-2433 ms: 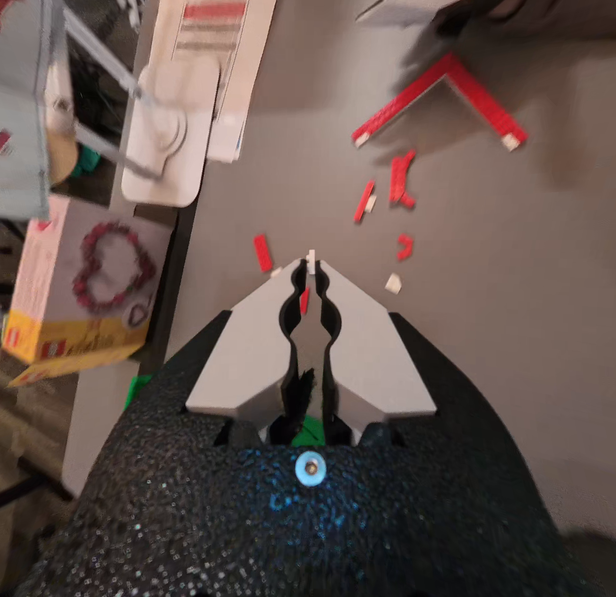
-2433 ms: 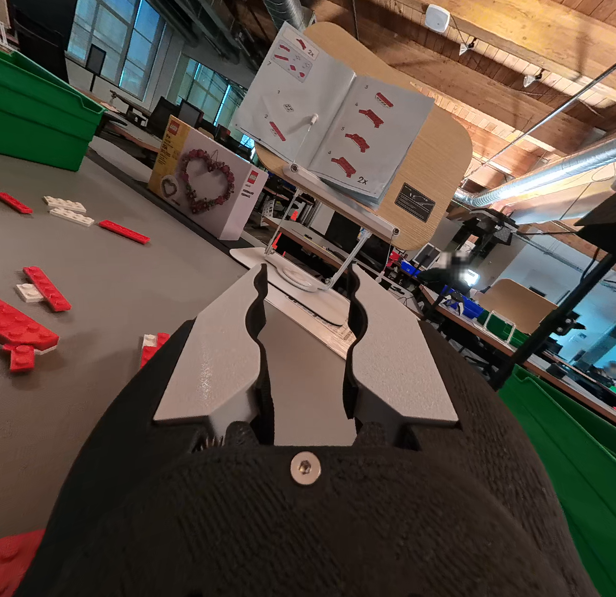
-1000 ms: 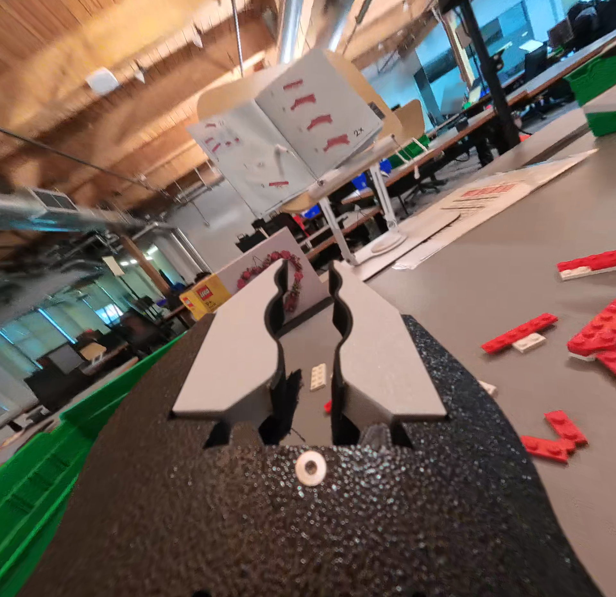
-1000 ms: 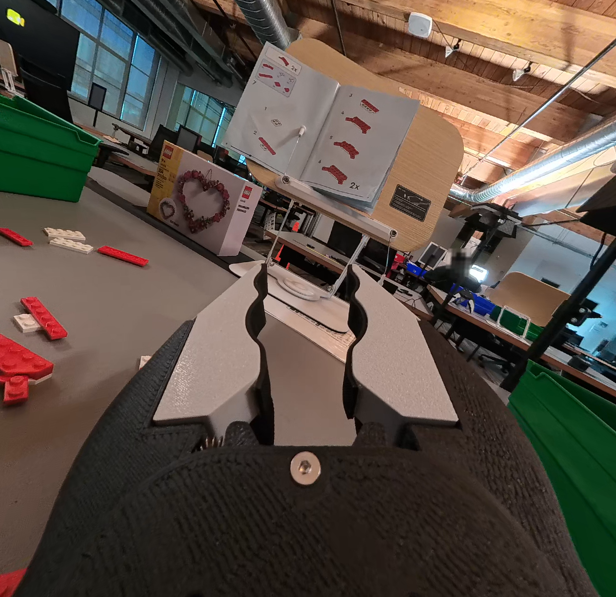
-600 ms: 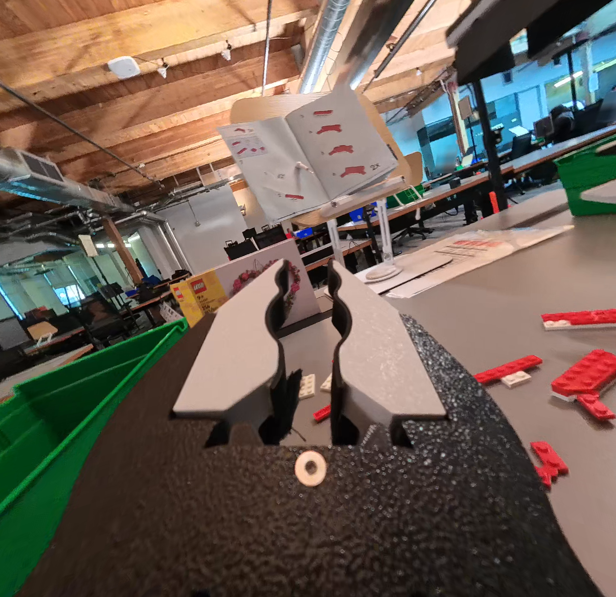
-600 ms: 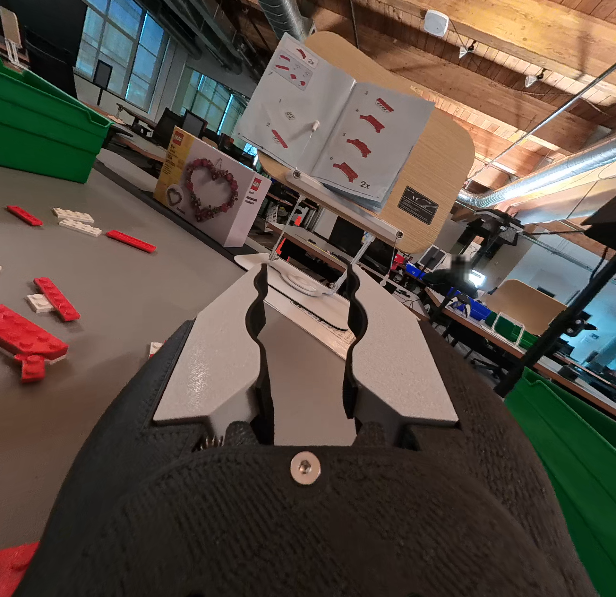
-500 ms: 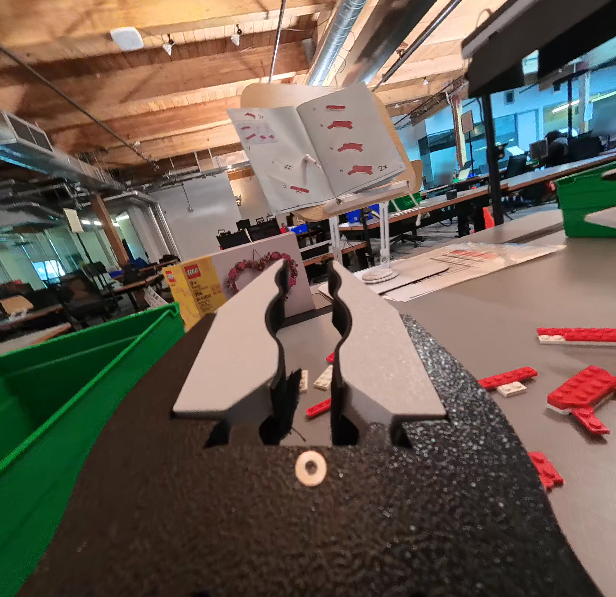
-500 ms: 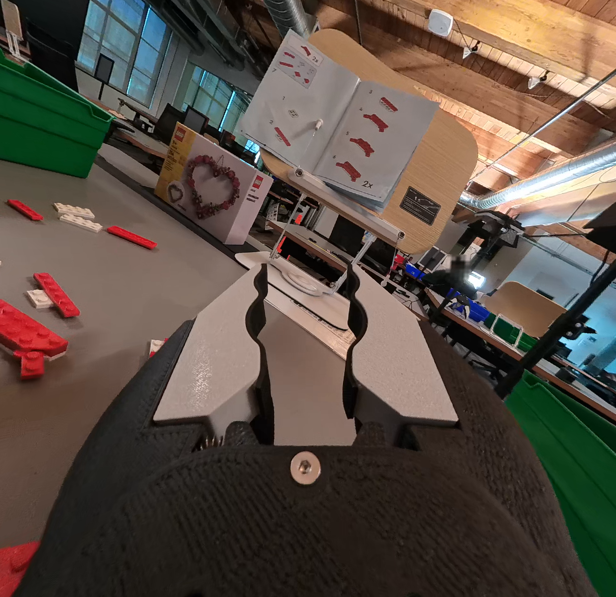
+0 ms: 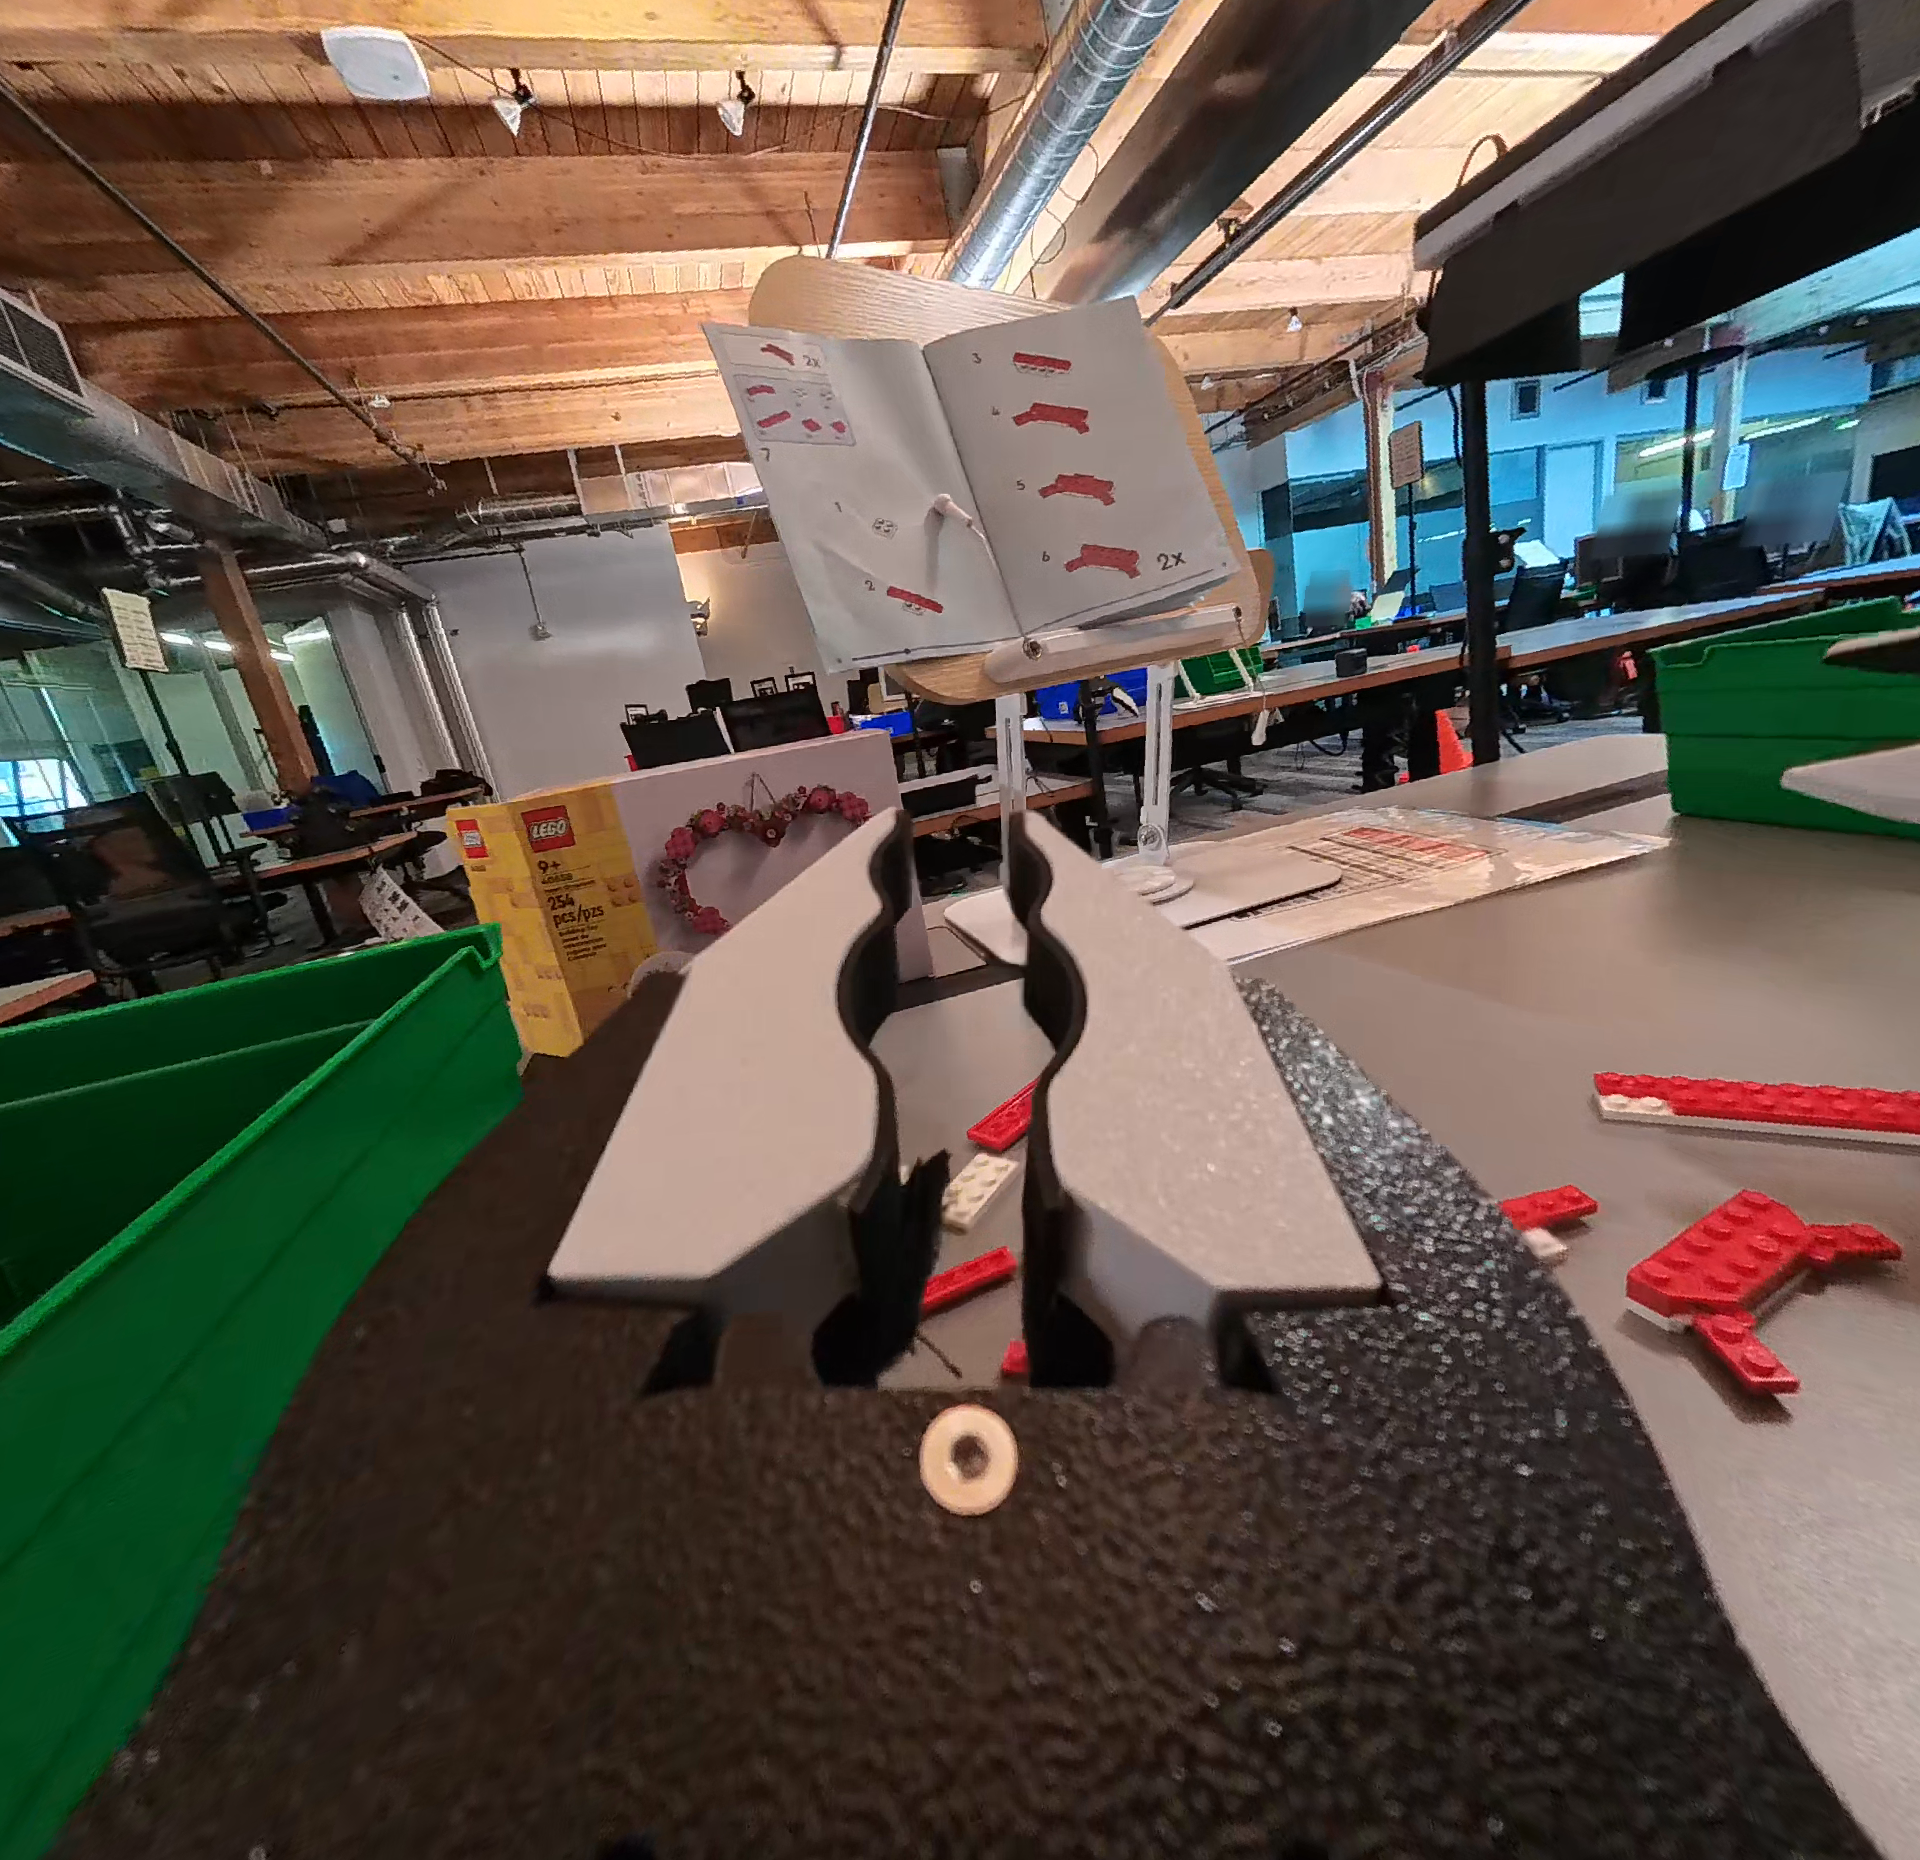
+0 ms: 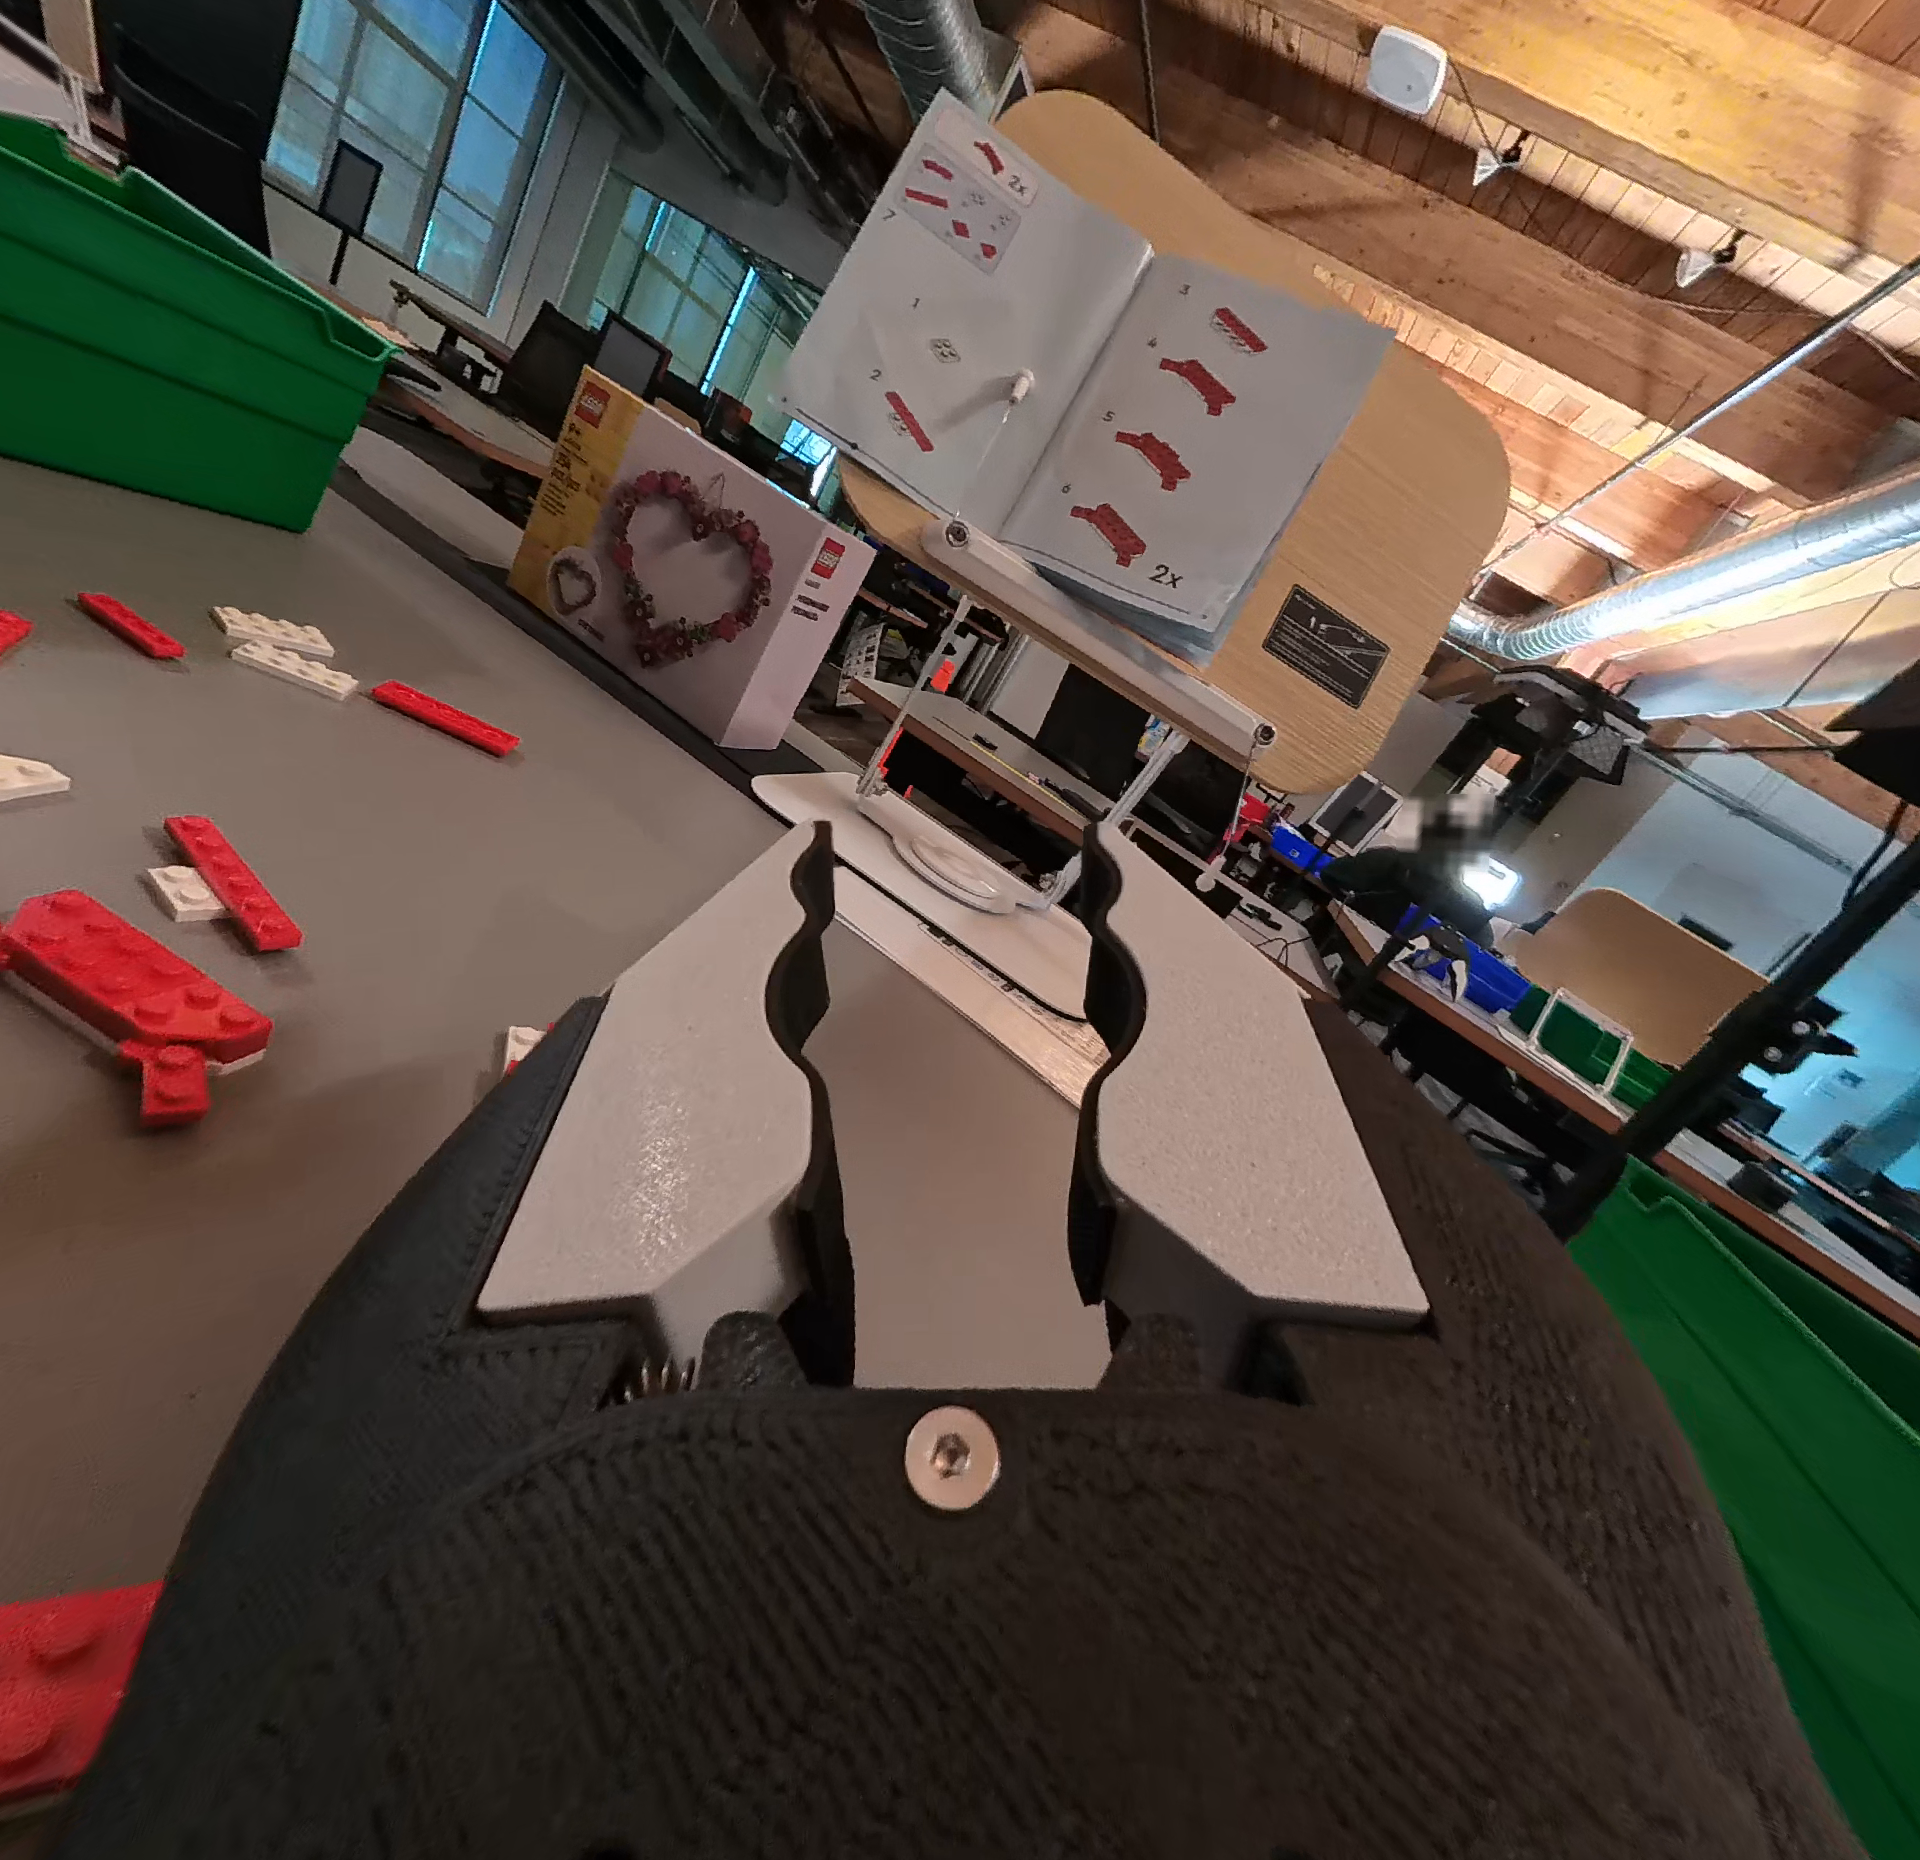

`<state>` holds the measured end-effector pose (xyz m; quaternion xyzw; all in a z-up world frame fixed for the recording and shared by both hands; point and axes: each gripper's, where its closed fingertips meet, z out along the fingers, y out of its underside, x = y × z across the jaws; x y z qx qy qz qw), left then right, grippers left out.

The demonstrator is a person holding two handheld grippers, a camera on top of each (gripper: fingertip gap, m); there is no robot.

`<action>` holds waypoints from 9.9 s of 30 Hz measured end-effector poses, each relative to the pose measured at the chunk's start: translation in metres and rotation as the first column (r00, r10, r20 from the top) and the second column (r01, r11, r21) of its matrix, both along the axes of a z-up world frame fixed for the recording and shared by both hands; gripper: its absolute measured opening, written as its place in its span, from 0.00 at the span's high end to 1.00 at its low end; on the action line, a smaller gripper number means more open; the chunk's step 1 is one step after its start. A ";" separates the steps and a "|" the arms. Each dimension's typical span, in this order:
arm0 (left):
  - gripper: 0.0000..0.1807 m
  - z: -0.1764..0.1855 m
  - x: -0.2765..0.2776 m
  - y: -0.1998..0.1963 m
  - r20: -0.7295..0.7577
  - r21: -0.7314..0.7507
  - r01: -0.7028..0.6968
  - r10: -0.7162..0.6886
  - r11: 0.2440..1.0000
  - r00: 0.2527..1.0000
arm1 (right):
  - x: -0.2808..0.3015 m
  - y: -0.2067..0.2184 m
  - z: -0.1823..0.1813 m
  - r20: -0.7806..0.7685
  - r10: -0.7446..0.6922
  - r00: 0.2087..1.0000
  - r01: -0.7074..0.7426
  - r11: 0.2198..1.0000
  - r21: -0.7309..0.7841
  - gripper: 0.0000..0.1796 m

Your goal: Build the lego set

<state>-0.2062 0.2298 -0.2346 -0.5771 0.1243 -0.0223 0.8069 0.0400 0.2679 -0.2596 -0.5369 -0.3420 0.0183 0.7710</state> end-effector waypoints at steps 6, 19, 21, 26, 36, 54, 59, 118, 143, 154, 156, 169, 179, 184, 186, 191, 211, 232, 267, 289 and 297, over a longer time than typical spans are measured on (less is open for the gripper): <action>0.91 0.005 -0.003 0.000 -0.001 0.015 -0.002 0.002 1.000 1.000 | -0.003 -0.001 -0.001 0.014 0.010 1.000 -0.010 1.000 0.001 0.74; 0.93 0.003 -0.001 0.002 -0.085 0.032 -0.004 0.006 0.999 0.996 | -0.034 -0.026 0.027 0.018 0.159 0.987 -0.160 0.987 0.019 0.70; 0.93 -0.001 0.001 0.005 -0.073 0.012 0.008 -0.007 1.000 0.997 | -0.055 -0.032 0.031 0.025 0.268 0.963 -0.266 0.962 -0.062 0.72; 0.94 0.001 -0.001 0.005 -0.044 0.015 0.013 -0.012 1.000 0.999 | -0.116 -0.031 0.009 0.271 0.520 0.810 -0.400 0.828 -0.393 0.72; 0.95 0.002 -0.008 0.005 -0.034 0.016 -0.003 0.004 1.000 0.999 | -0.134 -0.041 -0.076 0.394 0.715 0.577 -0.136 0.560 -0.817 0.80; 0.96 -0.002 0.002 0.005 -0.066 0.004 0.021 -0.021 1.000 0.998 | -0.133 -0.047 -0.106 0.319 0.785 0.531 -0.133 0.449 -0.884 0.90; 0.97 -0.002 0.000 0.006 -0.052 -0.002 0.021 -0.021 1.000 0.998 | -0.132 -0.045 -0.108 0.296 0.778 0.555 -0.124 0.429 -0.895 0.87; 1.00 -0.005 0.005 0.006 -0.079 -0.009 0.037 -0.038 0.999 0.996 | -0.168 -0.066 -0.085 0.165 0.849 0.503 -0.348 0.373 -0.860 0.85; 1.00 -0.005 0.006 0.006 -0.081 -0.009 0.041 -0.042 0.999 0.996 | -0.173 -0.073 -0.112 0.216 0.856 0.470 -0.240 0.359 -0.902 0.88; 1.00 -0.005 0.007 0.006 -0.084 -0.010 0.044 -0.044 0.999 0.995 | -0.183 -0.077 -0.106 0.204 0.866 0.456 -0.307 0.368 -0.878 0.83; 1.00 -0.005 0.007 0.006 -0.083 -0.010 0.043 -0.044 0.999 0.996 | -0.184 -0.078 -0.108 0.205 0.868 0.451 -0.303 0.365 -0.880 0.83; 1.00 -0.005 0.007 0.006 -0.084 -0.010 0.045 -0.046 0.999 0.995 | -0.182 -0.077 -0.112 0.212 0.865 0.454 -0.276 0.364 -0.890 0.90; 1.00 -0.005 0.007 0.006 -0.085 -0.010 0.045 -0.046 0.999 0.995 | -0.176 -0.070 -0.112 0.235 0.851 0.469 -0.257 0.386 -0.886 0.91; 1.00 -0.005 0.007 0.006 -0.084 -0.010 0.045 -0.046 0.999 0.995 | -0.173 -0.067 -0.110 0.246 0.843 0.479 -0.250 0.399 -0.882 0.88; 1.00 -0.005 0.007 0.006 -0.084 -0.010 0.045 -0.046 0.999 0.995 | -0.178 -0.068 -0.106 0.228 0.843 0.486 -0.275 0.396 -0.876 0.85; 1.00 -0.005 0.007 0.006 -0.082 -0.010 0.046 -0.046 0.999 0.996 | -0.185 -0.070 -0.109 0.254 0.841 0.479 -0.276 0.419 -0.865 0.81; 1.00 -0.005 0.007 0.006 -0.082 -0.010 0.047 -0.048 0.999 0.996 | -0.178 -0.065 -0.110 0.289 0.825 0.486 -0.231 0.440 -0.868 0.85; 1.00 -0.004 0.005 0.006 -0.074 -0.006 0.042 -0.042 0.999 0.996 | -0.145 -0.043 -0.106 0.279 0.781 0.559 -0.172 0.438 -0.882 0.85; 1.00 -0.007 0.008 0.006 -0.083 -0.017 0.056 -0.057 0.998 0.995 | -0.158 -0.057 -0.111 0.291 0.819 0.495 -0.194 0.431 -0.881 0.92; 1.00 -0.007 0.009 0.006 -0.084 -0.018 0.058 -0.059 0.998 0.995 | -0.154 -0.052 -0.107 0.301 0.800 0.519 -0.185 0.449 -0.874 0.86; 1.00 -0.007 0.008 0.006 -0.083 -0.018 0.058 -0.059 0.998 0.995 | -0.162 -0.063 -0.100 0.296 0.817 0.494 -0.206 0.441 -0.874 0.87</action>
